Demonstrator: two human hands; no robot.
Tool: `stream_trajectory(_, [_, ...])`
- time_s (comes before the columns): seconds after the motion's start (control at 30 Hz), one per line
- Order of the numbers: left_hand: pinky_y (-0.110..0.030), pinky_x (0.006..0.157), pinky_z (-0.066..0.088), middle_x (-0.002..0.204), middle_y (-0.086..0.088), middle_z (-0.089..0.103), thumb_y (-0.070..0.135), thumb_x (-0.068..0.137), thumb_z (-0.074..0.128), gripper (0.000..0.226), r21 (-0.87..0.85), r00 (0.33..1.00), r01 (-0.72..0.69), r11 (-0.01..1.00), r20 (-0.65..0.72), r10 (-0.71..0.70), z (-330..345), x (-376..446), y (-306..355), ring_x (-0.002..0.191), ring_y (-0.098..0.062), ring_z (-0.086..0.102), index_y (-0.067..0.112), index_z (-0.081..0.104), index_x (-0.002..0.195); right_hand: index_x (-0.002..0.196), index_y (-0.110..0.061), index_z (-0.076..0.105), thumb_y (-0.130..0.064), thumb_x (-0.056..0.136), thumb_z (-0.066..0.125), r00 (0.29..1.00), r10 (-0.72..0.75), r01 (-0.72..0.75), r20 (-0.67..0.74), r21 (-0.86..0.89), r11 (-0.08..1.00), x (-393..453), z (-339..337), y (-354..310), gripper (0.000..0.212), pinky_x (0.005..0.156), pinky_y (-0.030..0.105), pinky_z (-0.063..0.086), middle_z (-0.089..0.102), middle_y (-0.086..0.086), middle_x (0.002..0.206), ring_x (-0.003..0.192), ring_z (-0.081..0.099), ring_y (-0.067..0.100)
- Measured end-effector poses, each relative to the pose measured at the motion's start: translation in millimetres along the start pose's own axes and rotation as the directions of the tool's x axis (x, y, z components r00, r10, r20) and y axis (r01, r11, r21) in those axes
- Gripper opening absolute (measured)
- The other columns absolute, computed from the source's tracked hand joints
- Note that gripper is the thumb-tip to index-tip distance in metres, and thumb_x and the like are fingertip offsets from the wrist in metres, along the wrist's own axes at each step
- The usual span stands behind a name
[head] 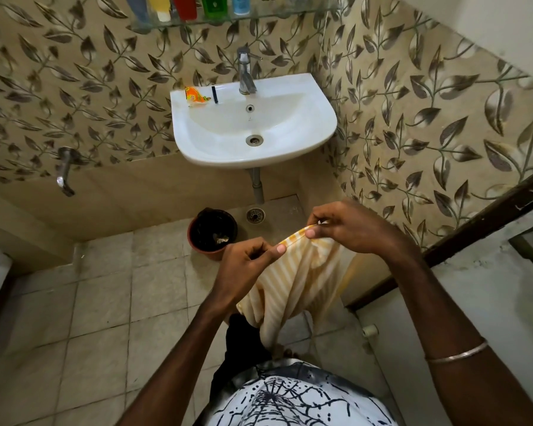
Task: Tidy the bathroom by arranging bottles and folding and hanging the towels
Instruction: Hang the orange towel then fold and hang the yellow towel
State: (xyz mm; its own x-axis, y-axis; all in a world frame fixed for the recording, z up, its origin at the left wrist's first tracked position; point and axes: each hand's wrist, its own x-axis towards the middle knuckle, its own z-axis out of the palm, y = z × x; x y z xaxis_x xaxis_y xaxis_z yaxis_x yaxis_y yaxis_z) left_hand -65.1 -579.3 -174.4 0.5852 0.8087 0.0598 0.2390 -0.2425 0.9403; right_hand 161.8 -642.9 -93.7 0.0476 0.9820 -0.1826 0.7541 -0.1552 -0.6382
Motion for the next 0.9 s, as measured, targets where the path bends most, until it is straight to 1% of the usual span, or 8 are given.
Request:
stream_trajectory(0.33, [-0.045,0.063,0.054,0.072,0.003,0.071,0.049,0.087,0.067,0.033,0.082,1.0,-0.023,0.996,-0.018,0.024,-7.1,-1.3,-10.6,0.069,-0.015,0.068,0.019,0.075,0.078,0.078,-0.041,0.069,-0.041,0.084,0.073,0.968,0.136,-0.141,-0.213,-0.009,0.99,-7.5,-26.3,40.1,0.008,0.082,0.047,0.055,0.071,-0.012,0.082,0.084,0.067,0.01])
stream_trajectory(0.47, [-0.049,0.063,0.055,0.073,0.001,0.071,0.048,0.088,0.065,0.033,0.049,0.998,-0.054,0.997,-0.029,0.056,-3.1,-0.5,2.0,0.068,-0.018,0.068,0.017,0.075,0.083,0.079,-0.045,0.065,-0.035,0.089,0.071,0.974,0.201,-0.208,-0.107,-0.06,0.976,-9.8,-25.1,37.9,0.015,0.085,0.046,0.054,0.069,-0.014,0.09,0.093,0.065,0.015])
stream_trajectory(0.57, [-0.051,0.061,0.052,0.072,-0.004,0.071,0.047,0.087,0.066,0.032,0.007,0.997,-0.074,0.997,-0.025,0.074,1.1,1.5,12.1,0.068,-0.029,0.066,0.017,0.075,0.081,0.118,-0.049,0.063,-0.031,0.09,0.072,0.988,0.154,-0.154,0.013,0.055,0.987,-11.7,-14.1,17.9,0.035,0.094,0.045,0.053,0.066,-0.011,0.121,0.111,0.061,0.012])
stream_trajectory(0.63, [-0.05,0.059,0.051,0.071,-0.004,0.07,0.044,0.087,0.069,0.028,-0.016,0.996,-0.088,0.996,-0.001,0.088,3.7,4.0,19.0,0.066,-0.032,0.065,0.017,0.075,0.081,0.135,-0.055,0.05,-0.03,0.091,0.07,0.988,0.094,-0.11,0.12,0.134,0.985,-12.2,-0.6,-1.7,0.055,0.095,0.039,0.052,0.062,-0.01,0.125,0.114,0.059,0.009])
stream_trajectory(0.7, [-0.045,0.056,0.049,0.068,-0.002,0.069,0.039,0.087,0.071,0.023,-0.008,0.993,-0.113,0.994,0.019,0.113,4.7,6.2,25.0,0.062,-0.029,0.063,0.018,0.076,0.08,0.128,-0.057,0.054,-0.031,0.093,0.069,0.98,0.014,-0.043,0.199,0.139,0.989,-9.3,14.1,-13.9,0.046,0.089,0.037,0.053,0.067,-0.011,0.117,0.106,0.061,0.007])
stream_trajectory(0.77, [-0.039,0.055,0.047,0.068,0.0,0.07,0.034,0.088,0.073,0.018,0.004,0.992,-0.122,0.993,0.022,0.122,3.0,7.7,27.7,0.061,-0.026,0.062,0.018,0.077,0.08,0.096,-0.05,0.066,-0.036,0.093,0.068,0.984,-0.03,0.024,0.177,0.034,0.999,-5.9,22.2,-18.8,0.014,0.077,0.046,0.054,0.07,-0.01,0.094,0.087,0.063,0.008])
stream_trajectory(0.83, [-0.038,0.056,0.047,0.07,0.001,0.071,0.031,0.088,0.074,0.015,-0.011,0.994,-0.109,0.994,0.009,0.109,0.3,7.2,26.3,0.063,-0.025,0.064,0.017,0.078,0.081,0.08,-0.043,0.063,-0.039,0.092,0.068,0.99,-0.049,0.052,0.132,-0.014,0.999,-4.3,21.4,-20.2,0.014,0.073,0.05,0.053,0.067,-0.009,0.08,0.076,0.061,0.01])
stream_trajectory(0.9, [-0.041,0.056,0.048,0.07,0.0,0.071,0.036,0.088,0.072,0.019,-0.012,0.994,-0.108,0.994,-0.004,0.108,-0.6,5.2,23.8,0.064,-0.028,0.064,0.019,0.077,0.082,0.075,-0.043,0.06,-0.04,0.092,0.067,0.992,-0.06,0.063,0.112,-0.025,0.998,-3.4,17.9,-20.8,0.019,0.068,0.043,0.05,0.064,-0.013,0.074,0.07,0.058,0.006])
